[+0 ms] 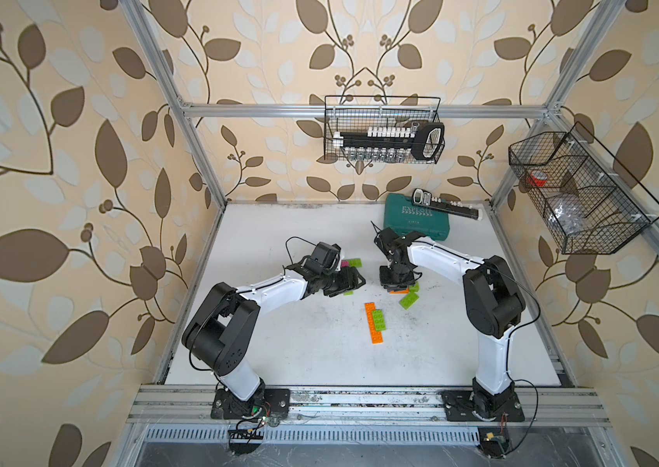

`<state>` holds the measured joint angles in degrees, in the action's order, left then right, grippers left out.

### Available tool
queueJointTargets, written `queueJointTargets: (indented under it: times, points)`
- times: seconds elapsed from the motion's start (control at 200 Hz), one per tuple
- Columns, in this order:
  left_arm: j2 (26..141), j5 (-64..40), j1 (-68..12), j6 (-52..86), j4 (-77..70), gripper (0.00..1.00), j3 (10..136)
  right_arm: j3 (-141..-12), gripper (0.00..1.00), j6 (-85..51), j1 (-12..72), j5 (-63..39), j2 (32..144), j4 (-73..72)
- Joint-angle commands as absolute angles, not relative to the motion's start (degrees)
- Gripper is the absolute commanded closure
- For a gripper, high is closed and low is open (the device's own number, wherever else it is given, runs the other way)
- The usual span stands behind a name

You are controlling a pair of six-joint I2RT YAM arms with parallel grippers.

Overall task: Assemble a small pinwheel with lego
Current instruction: Pick up the lego brick from the center of the board.

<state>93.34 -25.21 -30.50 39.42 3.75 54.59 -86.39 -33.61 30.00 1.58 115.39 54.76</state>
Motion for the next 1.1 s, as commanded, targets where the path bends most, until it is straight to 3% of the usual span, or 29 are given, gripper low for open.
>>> queueJointTargets:
  times: [0.0, 1.095]
  points:
    - [92.14, -27.42, -30.28, 39.99, 2.02, 0.3, 55.4, -88.93, 0.81, -34.63, 30.2, 3.9, 117.04, 56.42]
    - [91.14, -27.33, -30.22, 39.63, 2.02, 0.31, 53.88, -91.51, 0.88, -34.98, 30.1, 6.2, 121.82, 57.39]
